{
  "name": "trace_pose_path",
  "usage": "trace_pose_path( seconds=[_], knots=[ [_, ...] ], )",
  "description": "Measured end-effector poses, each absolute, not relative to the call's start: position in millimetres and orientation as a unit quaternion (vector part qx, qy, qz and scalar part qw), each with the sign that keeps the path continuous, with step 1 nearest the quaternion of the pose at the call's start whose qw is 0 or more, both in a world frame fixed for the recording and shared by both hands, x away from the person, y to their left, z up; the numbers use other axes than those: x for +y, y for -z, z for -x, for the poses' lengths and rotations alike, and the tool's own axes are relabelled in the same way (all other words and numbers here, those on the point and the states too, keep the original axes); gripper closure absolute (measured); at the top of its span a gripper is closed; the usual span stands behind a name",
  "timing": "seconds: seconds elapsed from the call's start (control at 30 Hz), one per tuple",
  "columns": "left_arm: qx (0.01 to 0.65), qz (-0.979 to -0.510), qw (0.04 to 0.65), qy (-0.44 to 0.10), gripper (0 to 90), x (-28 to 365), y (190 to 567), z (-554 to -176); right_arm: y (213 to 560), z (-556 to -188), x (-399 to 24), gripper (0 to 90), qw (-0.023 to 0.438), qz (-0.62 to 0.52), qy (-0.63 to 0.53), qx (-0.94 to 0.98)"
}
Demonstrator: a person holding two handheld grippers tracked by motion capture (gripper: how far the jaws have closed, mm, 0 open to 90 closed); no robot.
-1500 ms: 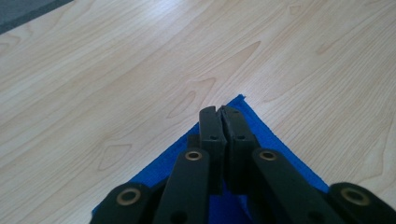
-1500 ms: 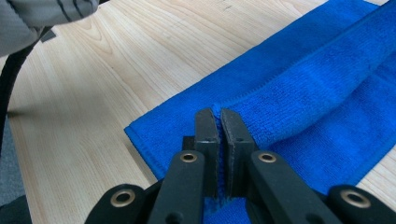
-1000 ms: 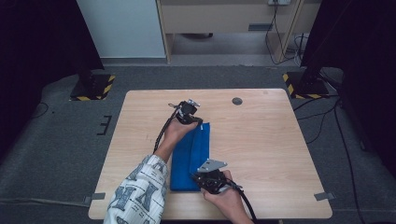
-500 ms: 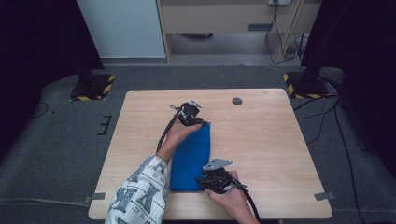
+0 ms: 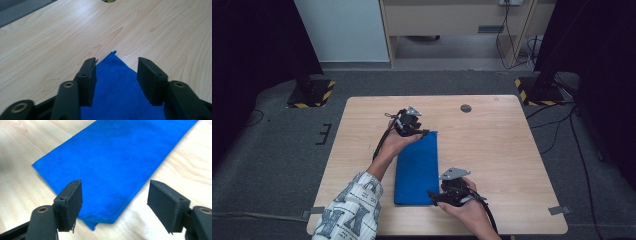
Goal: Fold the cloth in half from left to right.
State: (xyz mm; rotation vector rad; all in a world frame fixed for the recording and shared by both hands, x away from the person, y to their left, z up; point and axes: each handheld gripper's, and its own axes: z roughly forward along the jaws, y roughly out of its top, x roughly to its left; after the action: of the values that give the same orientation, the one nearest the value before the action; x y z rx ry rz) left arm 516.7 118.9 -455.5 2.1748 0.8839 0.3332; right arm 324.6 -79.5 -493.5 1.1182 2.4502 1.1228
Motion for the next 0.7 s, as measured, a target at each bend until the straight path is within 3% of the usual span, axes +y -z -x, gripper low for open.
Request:
trace_pose_path(
  seconds=[0.33, 0.7],
  knots=[
    [0.356, -0.848, 0.369, -0.133, 33.5, 135, 459, -511, 497, -357, -82, 18.1, 0.124, -0.381, -0.392, 0.828],
    [0.372, -0.839, 0.363, -0.157, 17.6, 148, 453, -505, 494, -399, -87, 14.6, 0.141, -0.402, -0.386, 0.818]
  ],
)
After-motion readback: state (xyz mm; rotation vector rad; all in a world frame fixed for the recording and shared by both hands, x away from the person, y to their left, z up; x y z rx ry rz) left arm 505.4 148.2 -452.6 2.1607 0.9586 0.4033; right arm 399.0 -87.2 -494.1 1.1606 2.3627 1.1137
